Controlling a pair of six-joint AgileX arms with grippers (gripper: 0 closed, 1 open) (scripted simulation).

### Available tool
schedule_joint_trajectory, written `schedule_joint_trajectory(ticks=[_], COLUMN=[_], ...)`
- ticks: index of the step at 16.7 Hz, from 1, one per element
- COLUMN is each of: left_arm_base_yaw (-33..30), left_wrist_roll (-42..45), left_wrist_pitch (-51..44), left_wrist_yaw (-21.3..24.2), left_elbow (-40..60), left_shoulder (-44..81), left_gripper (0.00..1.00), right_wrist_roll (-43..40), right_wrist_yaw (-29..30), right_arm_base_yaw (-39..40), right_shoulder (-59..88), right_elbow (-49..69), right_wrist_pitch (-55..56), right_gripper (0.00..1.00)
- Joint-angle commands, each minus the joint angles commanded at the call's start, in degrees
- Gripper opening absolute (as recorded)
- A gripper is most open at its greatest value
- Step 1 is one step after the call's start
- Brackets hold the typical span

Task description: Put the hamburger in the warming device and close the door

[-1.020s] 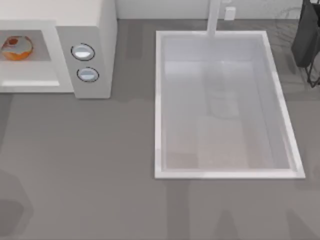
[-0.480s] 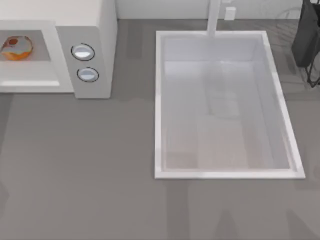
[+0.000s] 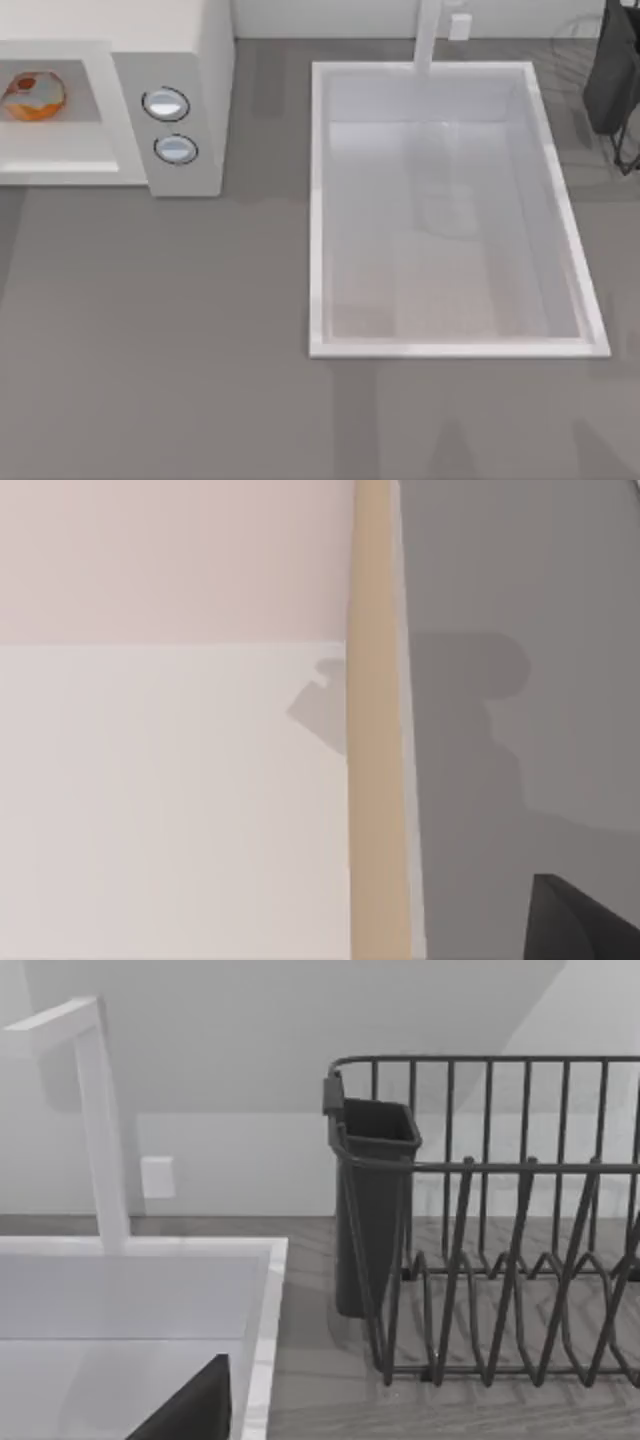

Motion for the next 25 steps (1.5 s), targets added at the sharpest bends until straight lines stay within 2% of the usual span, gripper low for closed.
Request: schedule_joint_trajectory(ticks=[5, 11, 14, 20, 25], left_arm_base_yaw=[0.2, -0.2, -2.5, -9.5, -10.3], left_wrist_roll=[0.2, 0.1, -2.4, -10.1, -11.2], left_wrist_pitch=[11.7, 12.3, 14.5, 21.3, 22.2], left_wrist_yaw=[0.1, 0.1, -1.0, -4.6, -4.9], left_elbow=[-7.9, -8.6, -12.5, -28.1, -29.8], left_shoulder=[3.9, 3.8, 0.1, -12.5, -13.7], left_gripper=[0.00, 0.00, 0.00, 0.00, 0.00], right_wrist_roll=[0.0, 0.0, 0.0, 0.0, 0.0], right_wrist_yaw=[0.0, 0.0, 0.0, 0.0, 0.0], right_arm_base_yaw=[0.0, 0.0, 0.0, 0.0, 0.0], right_shoulder=[0.0, 0.0, 0.0, 0.0, 0.0], right_elbow=[0.0, 0.0, 0.0, 0.0, 0.0], right_wrist_pitch=[0.0, 0.0, 0.0, 0.0, 0.0], right_gripper=[1.00, 1.00, 1.00, 1.00, 1.00])
